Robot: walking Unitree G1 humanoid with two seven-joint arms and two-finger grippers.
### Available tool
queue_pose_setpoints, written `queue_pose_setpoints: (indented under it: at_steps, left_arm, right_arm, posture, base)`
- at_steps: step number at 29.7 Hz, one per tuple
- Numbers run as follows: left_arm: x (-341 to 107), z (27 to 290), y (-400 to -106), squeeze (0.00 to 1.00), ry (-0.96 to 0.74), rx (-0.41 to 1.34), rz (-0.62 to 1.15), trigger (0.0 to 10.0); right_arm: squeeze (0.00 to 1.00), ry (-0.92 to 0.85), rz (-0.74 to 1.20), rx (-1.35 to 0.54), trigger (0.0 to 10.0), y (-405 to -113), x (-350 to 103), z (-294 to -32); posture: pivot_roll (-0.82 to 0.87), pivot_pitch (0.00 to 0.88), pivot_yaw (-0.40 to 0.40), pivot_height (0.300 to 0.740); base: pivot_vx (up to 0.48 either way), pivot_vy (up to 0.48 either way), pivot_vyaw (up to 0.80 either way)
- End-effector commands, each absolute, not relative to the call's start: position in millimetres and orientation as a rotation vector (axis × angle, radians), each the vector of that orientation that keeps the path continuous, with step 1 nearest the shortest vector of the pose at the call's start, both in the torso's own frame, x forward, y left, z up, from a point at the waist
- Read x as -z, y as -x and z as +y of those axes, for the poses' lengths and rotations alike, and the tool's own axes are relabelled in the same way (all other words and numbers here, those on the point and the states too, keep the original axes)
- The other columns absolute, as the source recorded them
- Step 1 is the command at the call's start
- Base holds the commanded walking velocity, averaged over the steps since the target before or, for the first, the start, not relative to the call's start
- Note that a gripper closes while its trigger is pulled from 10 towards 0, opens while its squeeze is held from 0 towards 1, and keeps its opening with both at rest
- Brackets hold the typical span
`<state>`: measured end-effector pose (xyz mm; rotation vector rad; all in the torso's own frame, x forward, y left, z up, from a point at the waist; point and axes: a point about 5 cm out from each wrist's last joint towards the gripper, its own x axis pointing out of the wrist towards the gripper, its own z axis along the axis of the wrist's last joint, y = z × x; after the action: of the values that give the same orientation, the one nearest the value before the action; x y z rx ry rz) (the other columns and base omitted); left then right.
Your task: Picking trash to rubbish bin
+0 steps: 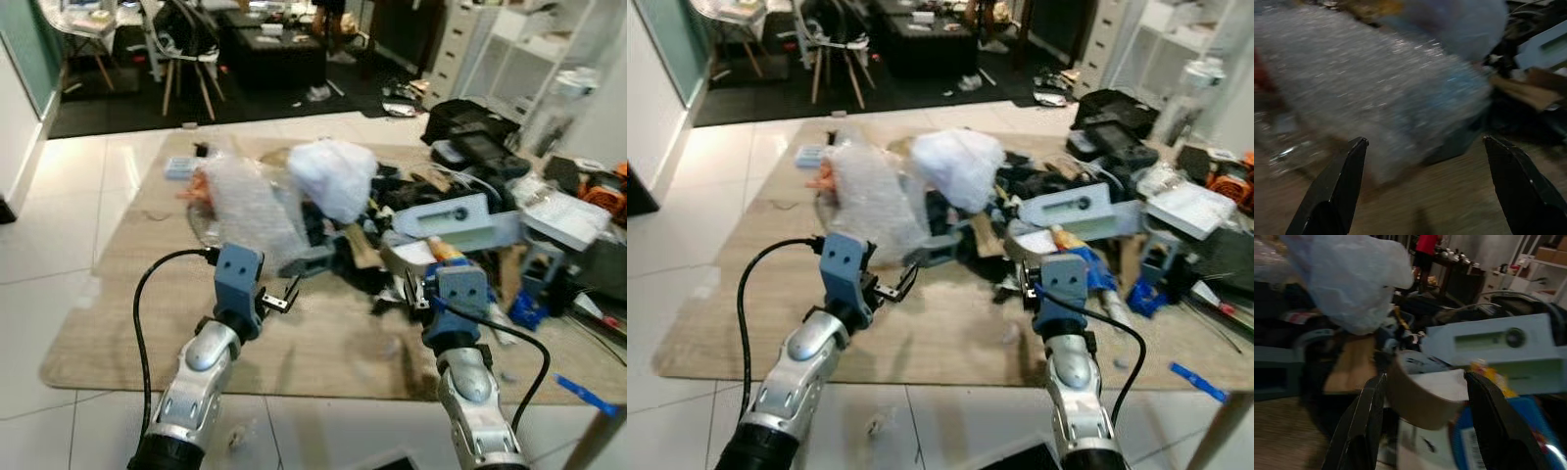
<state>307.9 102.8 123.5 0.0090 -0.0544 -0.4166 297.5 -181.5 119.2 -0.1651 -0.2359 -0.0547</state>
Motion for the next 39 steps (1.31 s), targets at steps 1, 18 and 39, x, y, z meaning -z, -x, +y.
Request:
queue_pose_setpoints:
  at_steps: [1,18,39]
  left_arm:
    - [-123,98,-306,0.00,-0.017,0.442,-0.059,10.0]
    - [-136,94,-301,0.00,-0.049,0.638,-0.131,10.0]
    - [-163,83,-304,0.00,-0.198,0.840,-0.158,10.0]
  right_arm:
    - [0.00,0.179,-0.236,0.074,10.0,-296,-120,-187]
    - [1.00,0.358,-0.212,0.043,10.0,-306,-132,-199]
    - [0.00,0.098,-0.111,-0.190,10.0,-360,-161,-234]
  posture:
    - [-0.10,0.048,-0.026,0.740]
    - [-0.11,0.030,-0.030,0.740]
    - [-0.06,0.111,0.007,0.740]
  base:
    - [0.000,0.000,0.00]
    - [0.000,0.000,0.00]
    - [0.000,0.000,0.00]
